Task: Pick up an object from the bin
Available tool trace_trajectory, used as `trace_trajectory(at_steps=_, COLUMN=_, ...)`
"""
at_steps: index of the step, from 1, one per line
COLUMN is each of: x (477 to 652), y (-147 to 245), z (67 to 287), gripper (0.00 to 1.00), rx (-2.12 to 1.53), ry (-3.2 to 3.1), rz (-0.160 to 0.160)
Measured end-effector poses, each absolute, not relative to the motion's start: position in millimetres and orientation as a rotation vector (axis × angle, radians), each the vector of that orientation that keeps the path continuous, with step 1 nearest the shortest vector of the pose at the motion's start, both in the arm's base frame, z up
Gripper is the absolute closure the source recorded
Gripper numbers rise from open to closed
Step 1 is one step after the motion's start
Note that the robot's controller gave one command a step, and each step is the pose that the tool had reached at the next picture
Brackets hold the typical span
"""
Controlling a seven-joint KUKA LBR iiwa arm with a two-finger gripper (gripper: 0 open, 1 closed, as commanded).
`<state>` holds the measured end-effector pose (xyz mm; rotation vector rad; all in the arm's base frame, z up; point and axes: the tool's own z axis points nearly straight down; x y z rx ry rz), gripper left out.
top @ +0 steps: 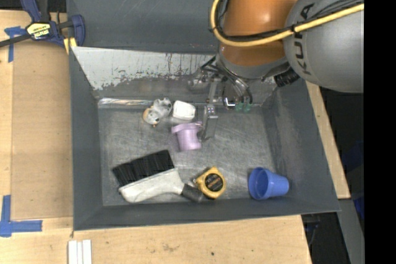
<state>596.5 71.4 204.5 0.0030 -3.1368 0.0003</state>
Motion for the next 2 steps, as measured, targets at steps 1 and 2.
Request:
trace_trajectory(at_steps=1, x=598.0, y=71.4, z=209.3, gripper=0.00, rx=0.002, ry=-3.145, rz=-0.001)
trace_trajectory(at_steps=2, x=622.7, y=88.8, z=74.0, gripper=1.00, rx=0.153, ry=-3.148, rz=-0.001)
